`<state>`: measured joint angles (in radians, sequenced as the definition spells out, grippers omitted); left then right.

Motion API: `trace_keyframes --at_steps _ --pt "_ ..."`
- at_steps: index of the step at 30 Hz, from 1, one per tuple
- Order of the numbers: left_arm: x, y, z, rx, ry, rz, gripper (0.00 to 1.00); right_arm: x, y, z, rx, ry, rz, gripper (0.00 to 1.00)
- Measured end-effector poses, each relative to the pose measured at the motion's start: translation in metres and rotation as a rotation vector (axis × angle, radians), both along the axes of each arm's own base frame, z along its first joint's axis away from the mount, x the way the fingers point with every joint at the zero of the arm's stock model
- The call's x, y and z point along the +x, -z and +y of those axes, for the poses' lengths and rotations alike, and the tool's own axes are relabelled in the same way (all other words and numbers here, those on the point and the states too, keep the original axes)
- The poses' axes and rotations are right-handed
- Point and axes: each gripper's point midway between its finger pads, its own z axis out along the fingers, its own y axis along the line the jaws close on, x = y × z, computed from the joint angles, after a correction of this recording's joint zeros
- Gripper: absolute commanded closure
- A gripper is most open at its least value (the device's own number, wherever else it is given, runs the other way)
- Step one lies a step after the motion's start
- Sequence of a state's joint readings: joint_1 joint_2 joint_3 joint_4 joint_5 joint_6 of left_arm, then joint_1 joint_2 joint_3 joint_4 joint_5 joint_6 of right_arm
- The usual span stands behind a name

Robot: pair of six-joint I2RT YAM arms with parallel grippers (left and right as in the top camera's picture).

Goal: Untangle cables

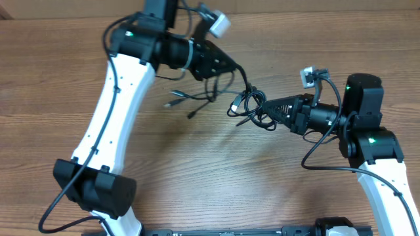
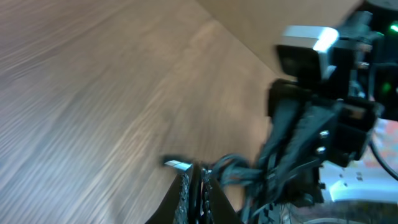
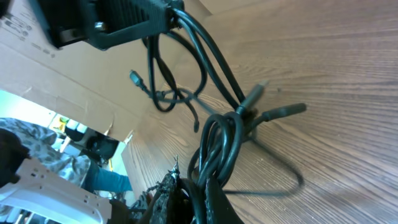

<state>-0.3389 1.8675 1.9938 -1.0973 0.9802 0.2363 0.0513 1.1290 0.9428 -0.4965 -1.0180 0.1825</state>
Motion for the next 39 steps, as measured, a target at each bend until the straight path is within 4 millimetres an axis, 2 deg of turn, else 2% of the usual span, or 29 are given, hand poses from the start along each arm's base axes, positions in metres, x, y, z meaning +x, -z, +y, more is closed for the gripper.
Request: trace_keyframes --at_steps 4,10,18,24,27,28,32,35,39 --pt "-0.011 -0.003 -0.019 -0.014 0.057 -0.034 0.96 -0.001 0.005 0.005 -0.025 0.005 0.009 0.96" --pt "-0.01 -0.003 -0.018 -0.016 0.056 -0.032 0.96 0.0 0.014 0.003 -0.06 0.034 0.037 0.96" --pt "0.001 -0.001 0.0 -0.011 0.008 -0.016 0.96 -0.011 0.032 -0.001 -0.108 0.045 0.133 0.96" --pt "0.009 0.007 0.024 0.019 -0.053 0.037 0.96 -0.018 0.055 -0.012 -0.202 0.096 0.222 0.96" --pt "0.011 0.01 0.033 0.028 -0.07 0.052 0.96 -0.017 0.058 -0.015 -0.225 0.113 0.226 0.96" --pt "0.012 0.01 0.036 0.031 -0.076 0.06 0.96 -0.016 0.059 -0.015 -0.228 0.116 0.225 0.92" --pt "0.012 0.011 0.039 0.033 -0.079 0.059 0.96 -0.015 0.06 -0.016 -0.238 0.123 0.221 0.89" --pt "0.013 0.011 0.039 0.033 -0.071 0.041 0.96 -0.016 0.062 -0.017 -0.249 0.129 0.228 0.68" --pt "0.016 0.011 0.043 0.032 -0.077 0.027 0.96 -0.017 0.068 -0.021 -0.275 0.145 0.248 0.57"
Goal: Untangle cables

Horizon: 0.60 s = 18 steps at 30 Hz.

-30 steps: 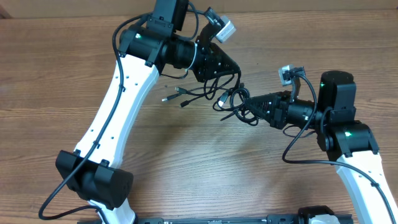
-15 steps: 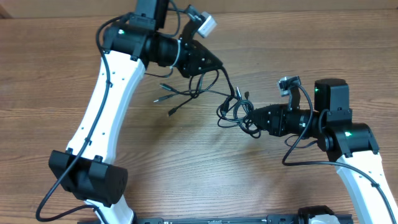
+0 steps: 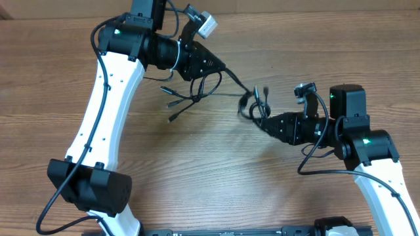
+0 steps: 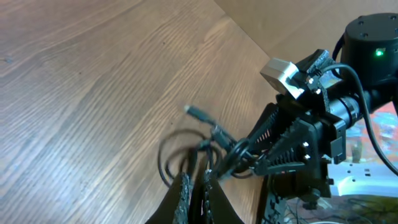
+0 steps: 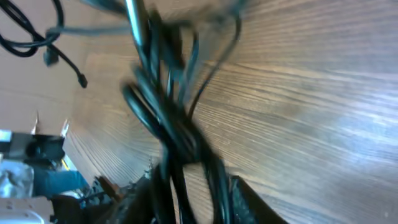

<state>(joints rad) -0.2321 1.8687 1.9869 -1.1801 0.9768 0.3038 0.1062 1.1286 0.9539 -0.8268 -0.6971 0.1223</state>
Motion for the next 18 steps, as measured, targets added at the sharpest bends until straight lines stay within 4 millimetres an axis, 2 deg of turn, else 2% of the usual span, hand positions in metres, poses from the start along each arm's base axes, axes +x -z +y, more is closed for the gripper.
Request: trace_keyframes --at_steps 9,11,18 --pt "0.0062 0.0008 0.0092 0.007 -0.02 -0.015 0.96 0.0007 0.0058 -0.0057 -0.036 0.028 0.014 0.25" --pt "0.0056 0.0012 0.0092 0.009 -0.019 -0.012 0.96 0.0009 0.0055 -0.0055 -0.036 0.024 0.011 0.22" --pt "-0.0012 0.0032 0.0052 0.014 -0.003 0.008 0.96 -0.0007 -0.0016 0.0017 0.011 -0.008 -0.001 0.21"
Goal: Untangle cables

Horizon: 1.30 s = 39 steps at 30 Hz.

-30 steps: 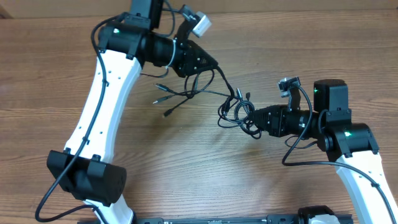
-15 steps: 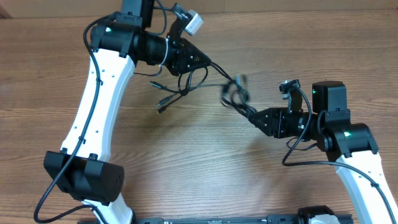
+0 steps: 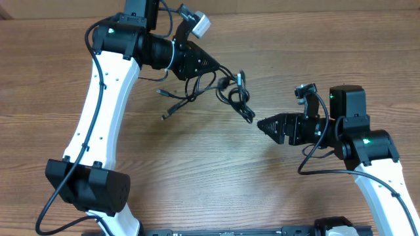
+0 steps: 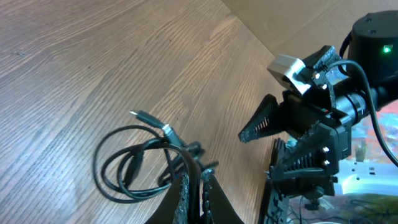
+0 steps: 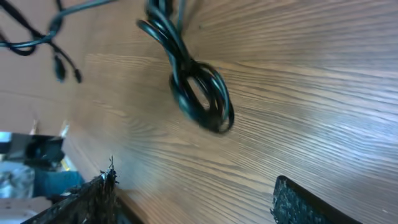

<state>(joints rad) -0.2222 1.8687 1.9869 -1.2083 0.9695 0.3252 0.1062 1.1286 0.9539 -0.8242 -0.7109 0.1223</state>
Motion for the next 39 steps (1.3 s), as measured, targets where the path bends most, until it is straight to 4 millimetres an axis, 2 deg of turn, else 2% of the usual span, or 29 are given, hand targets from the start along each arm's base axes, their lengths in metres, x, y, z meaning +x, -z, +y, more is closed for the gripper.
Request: trace_keyframes --at_steps 13,22,39 --pt "-0.021 -0.004 -0.029 -0.029 0.098 -0.007 0.96 -0.021 -0.043 0.037 0.216 -0.292 -0.18 0.26" --pt "-0.033 -0.01 -0.043 -0.065 0.149 0.002 0.96 -0.03 -0.054 0.053 0.248 -0.391 -0.251 0.24" --pt "-0.054 -0.024 -0.049 -0.166 0.211 0.091 0.96 -0.023 -0.057 0.052 0.23 -0.39 -0.309 0.24"
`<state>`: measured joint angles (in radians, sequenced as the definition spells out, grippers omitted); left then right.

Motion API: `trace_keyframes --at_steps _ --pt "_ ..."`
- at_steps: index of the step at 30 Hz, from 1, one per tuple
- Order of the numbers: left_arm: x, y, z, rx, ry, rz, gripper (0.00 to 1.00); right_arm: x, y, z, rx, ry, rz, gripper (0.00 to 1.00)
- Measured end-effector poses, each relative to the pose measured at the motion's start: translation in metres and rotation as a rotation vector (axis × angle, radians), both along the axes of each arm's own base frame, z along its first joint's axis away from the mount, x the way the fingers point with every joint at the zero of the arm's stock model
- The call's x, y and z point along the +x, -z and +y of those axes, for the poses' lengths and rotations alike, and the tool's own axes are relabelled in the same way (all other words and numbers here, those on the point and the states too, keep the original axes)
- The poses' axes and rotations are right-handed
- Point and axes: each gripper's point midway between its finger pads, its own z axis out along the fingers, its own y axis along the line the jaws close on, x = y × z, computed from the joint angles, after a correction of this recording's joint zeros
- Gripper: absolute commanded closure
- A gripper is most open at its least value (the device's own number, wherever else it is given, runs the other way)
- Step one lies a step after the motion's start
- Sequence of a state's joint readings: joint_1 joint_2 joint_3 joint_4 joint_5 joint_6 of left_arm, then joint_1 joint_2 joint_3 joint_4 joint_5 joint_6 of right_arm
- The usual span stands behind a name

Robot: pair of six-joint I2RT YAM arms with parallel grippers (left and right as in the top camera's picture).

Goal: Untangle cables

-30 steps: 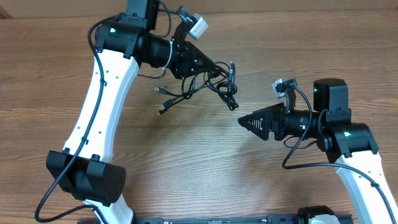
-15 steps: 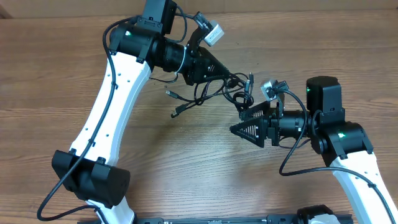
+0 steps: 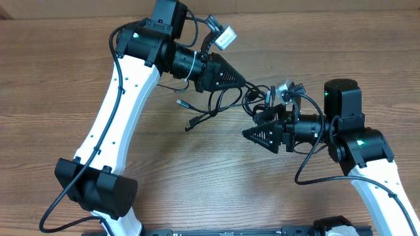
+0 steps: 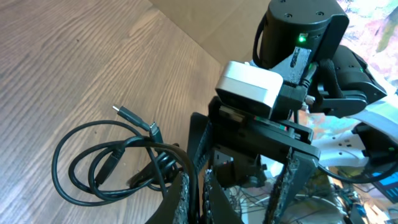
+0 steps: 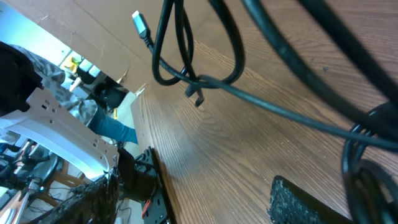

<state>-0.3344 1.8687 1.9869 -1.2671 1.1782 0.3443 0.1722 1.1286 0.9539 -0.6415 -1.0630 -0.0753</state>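
A tangle of thin black cables point(image 3: 220, 98) hangs from my left gripper point(image 3: 244, 81), which is shut on one strand point(image 4: 194, 186). A looped coil with a USB plug point(image 4: 106, 163) lies below and left of its fingers. Loose ends point(image 3: 191, 122) trail to the left over the wooden table. My right gripper point(image 3: 254, 128) points left just under the coil point(image 3: 259, 97), jaws wide open and empty. In the right wrist view, a cable loop point(image 5: 193, 50) and plug point(image 5: 140, 23) hang above the open right gripper point(image 5: 199, 205), with a thicker coil point(image 5: 364, 171) at the right edge.
The wooden table point(image 3: 197, 183) has bare room at the front and left. The left arm's white links point(image 3: 108, 124) run down the left side. The right arm's base point(image 3: 361, 144) stands at the right. Cardboard point(image 4: 205, 31) borders the table's far side.
My left gripper has moved to the right with the cable bundle, and the coil now sits right above my right gripper. The right gripper stays open and has shifted slightly left.
At first both grippers were shut on the bundle, close together. Then the arms stood further apart with the right one still gripping a coil. Then the right gripper was open, the coil hanging from the left alone. Now that bundle hangs over the open right gripper.
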Motion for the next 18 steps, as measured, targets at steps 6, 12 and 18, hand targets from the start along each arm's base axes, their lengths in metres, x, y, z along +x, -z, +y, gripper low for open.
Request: trace_keyframes --at_steps 6,12,18 --pt "-0.0015 -0.0001 0.0002 -0.001 0.002 0.01 0.95 0.0013 0.0 -0.0003 -0.003 0.004 -0.007 0.25" --pt "-0.0022 0.0005 0.0006 0.002 0.003 0.012 0.37 0.0015 0.0002 -0.0004 -0.005 0.006 -0.006 0.25" --pt "0.0 0.0052 0.0021 0.03 -0.01 0.006 0.53 0.0018 0.0003 -0.0005 -0.005 0.007 -0.007 0.25"
